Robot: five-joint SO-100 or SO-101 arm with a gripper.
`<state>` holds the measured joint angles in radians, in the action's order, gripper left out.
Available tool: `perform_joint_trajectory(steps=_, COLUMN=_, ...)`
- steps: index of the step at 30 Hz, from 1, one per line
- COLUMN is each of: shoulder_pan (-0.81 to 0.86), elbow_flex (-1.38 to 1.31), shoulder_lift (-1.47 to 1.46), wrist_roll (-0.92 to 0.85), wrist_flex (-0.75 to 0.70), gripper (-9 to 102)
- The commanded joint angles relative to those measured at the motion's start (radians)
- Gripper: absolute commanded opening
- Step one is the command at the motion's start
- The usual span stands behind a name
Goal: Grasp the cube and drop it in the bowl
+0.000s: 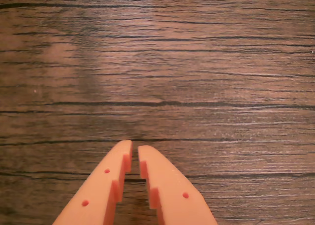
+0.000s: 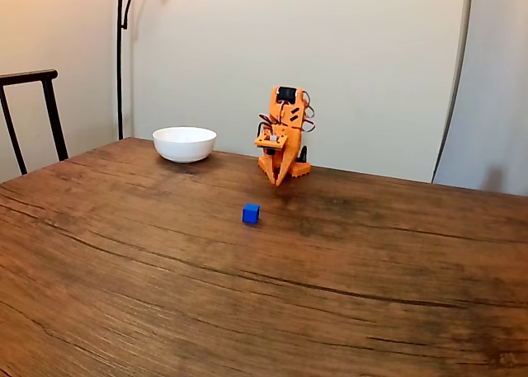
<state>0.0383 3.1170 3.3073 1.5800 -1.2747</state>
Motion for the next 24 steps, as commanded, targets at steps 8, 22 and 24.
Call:
perform_joint_trajectory(steps=8, shoulder_pan=-0.046, elbow_flex=-0.005, shoulder_lift=-0.008, wrist_roll=-0.006, wrist_flex=-0.064, gripper=1)
perform_joint_trajectory(steps=22, shoulder_pan=-0.052, elbow_flex=-0.278, shoulder_lift=-0.015, wrist_roll=-0.011, wrist_flex=-0.238, gripper=1)
perform_joint_trajectory(steps=24, shoulder_pan=-0.052, elbow_flex=-0.313, shoulder_lift=-0.026, wrist_roll=-0.011, wrist_flex=-0.247, gripper=1)
